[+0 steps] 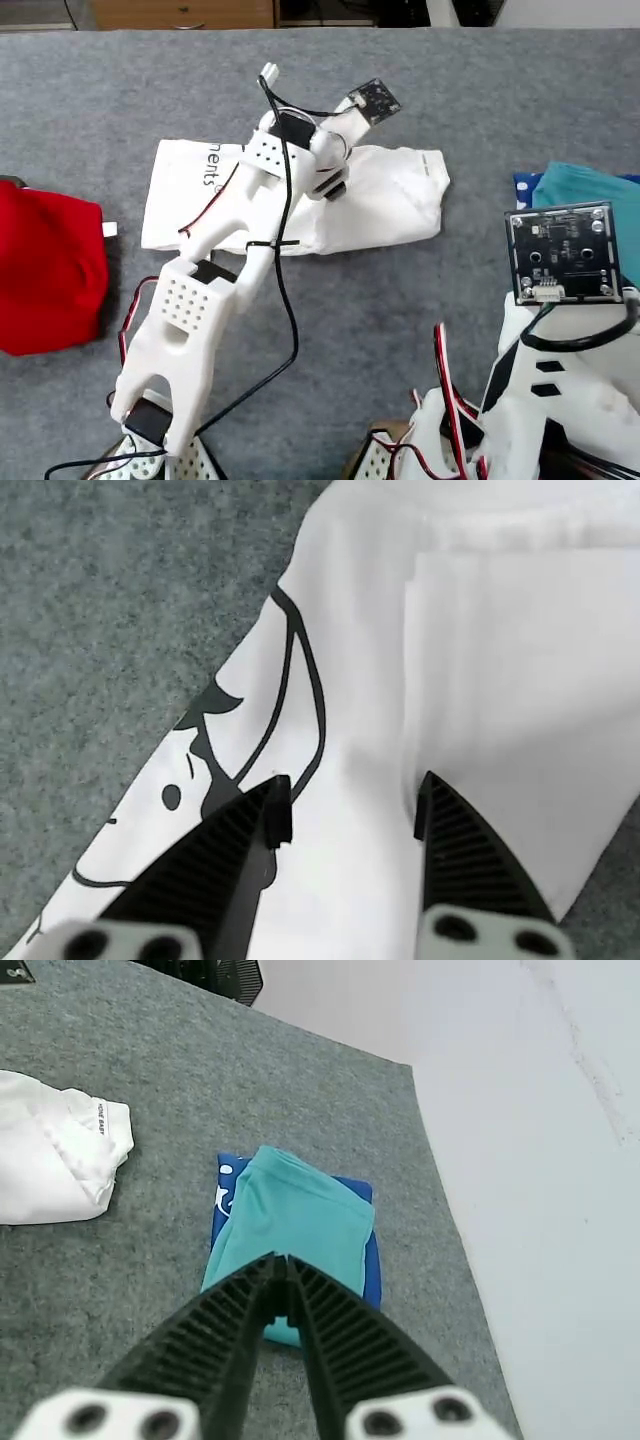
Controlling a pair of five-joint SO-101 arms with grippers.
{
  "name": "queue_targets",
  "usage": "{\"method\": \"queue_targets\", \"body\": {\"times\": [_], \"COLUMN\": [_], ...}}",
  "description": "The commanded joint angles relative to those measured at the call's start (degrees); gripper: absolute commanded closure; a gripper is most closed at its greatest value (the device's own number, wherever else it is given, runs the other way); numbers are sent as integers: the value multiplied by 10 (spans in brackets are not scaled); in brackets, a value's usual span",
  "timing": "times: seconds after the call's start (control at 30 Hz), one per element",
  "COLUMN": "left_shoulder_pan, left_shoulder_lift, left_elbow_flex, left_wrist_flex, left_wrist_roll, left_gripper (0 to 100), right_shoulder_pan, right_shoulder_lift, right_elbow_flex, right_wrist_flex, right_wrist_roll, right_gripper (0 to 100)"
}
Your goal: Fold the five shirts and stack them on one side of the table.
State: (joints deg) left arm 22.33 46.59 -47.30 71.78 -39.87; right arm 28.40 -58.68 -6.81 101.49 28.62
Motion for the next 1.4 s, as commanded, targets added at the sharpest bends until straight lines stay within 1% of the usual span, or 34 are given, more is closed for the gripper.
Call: {"method": "queue_targets", "body": {"times": [0.0, 0.2, 0.27, 0.33, 0.53, 0.67, 0.73, 0.87, 1.2, 1.37], "left_shoulder_pan": [-4, -16, -18, -18, -2, 11, 18, 16, -4, -26], "left_shoulder_lift": [7, 53, 53, 53, 59, 59, 59, 54, 65, 112], "left_elbow_flex": [-18, -22, -50, -98, -287, -367, -386, -339, -162, -131], "left_wrist_flex": [-10, -10, -1, 31, 175, 246, 289, 292, 287, 223], "left_wrist_roll": [6, -11, -5, -4, 10, 11, 11, 51, 49, 51], "left_gripper": [794, 795, 795, 795, 795, 795, 795, 795, 795, 795], "right_shoulder_pan": [7, 7, 7, 7, 7, 7, 7, 7, 7, 7], "right_shoulder_lift": [0, -1, -1, -1, 0, 0, 0, 0, -1, -1], "right_elbow_flex": [2, 0, 0, 1, 1, 0, 0, 0, 0, 1], "right_wrist_flex": [8, 8, 8, 8, 8, 7, 7, 7, 7, 7], "right_wrist_roll": [2, 2, 2, 2, 2, 2, 2, 2, 2, 2], "right_gripper": [994, 994, 994, 994, 994, 994, 994, 994, 994, 995]}}
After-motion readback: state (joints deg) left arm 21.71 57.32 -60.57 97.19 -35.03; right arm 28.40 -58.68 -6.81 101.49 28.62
